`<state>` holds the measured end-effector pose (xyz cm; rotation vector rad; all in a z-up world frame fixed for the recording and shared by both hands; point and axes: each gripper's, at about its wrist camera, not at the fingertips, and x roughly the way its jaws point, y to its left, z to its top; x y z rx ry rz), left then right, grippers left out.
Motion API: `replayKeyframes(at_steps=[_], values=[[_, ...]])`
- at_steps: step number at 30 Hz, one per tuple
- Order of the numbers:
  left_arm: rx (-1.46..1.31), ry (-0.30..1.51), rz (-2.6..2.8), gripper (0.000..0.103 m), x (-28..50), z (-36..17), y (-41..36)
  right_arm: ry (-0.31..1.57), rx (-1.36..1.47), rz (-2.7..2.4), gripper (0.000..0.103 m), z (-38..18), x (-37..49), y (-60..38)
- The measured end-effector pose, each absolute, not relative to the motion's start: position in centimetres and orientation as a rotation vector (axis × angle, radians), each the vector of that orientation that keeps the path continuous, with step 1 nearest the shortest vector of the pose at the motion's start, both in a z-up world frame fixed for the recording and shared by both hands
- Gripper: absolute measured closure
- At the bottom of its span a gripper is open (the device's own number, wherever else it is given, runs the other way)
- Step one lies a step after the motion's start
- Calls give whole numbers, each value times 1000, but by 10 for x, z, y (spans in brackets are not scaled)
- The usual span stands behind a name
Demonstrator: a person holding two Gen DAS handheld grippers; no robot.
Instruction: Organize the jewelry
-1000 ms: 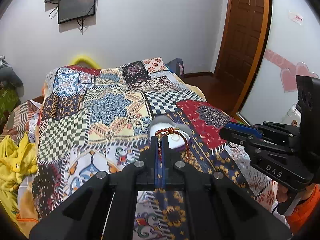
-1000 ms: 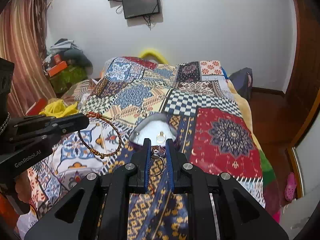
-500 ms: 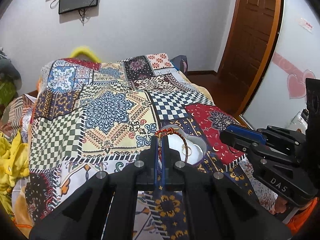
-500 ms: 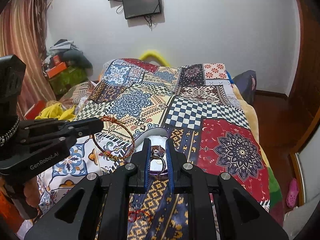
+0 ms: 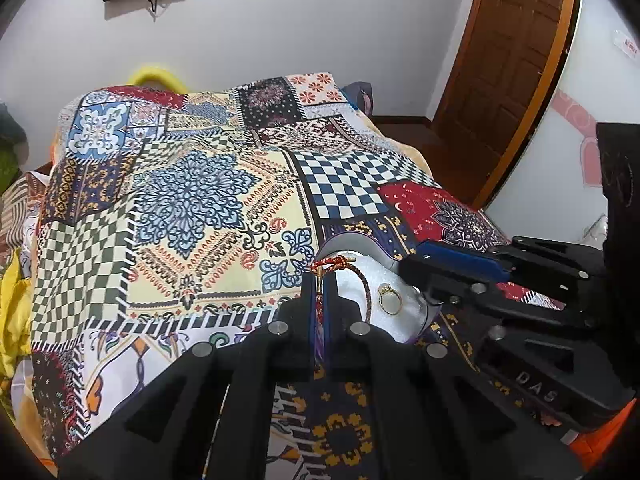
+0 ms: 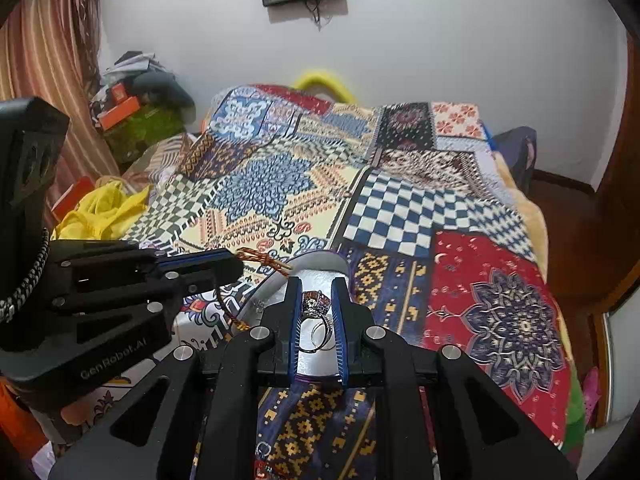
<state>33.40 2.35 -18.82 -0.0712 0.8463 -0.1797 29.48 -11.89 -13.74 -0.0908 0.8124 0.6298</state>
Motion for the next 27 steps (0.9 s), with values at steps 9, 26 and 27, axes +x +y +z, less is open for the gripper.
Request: replayKeyframes(at_steps=[9, 26, 27], values=[[-53, 888, -193, 102, 340, -200, 23, 909, -91, 668, 90, -156, 306, -112], [-33, 908, -185, 90, 321, -188, 27, 911, -162, 657, 89, -143, 295, -111], [-32, 902, -184, 90, 319, -185, 28, 905, -164, 652, 89, -140, 293, -112]])
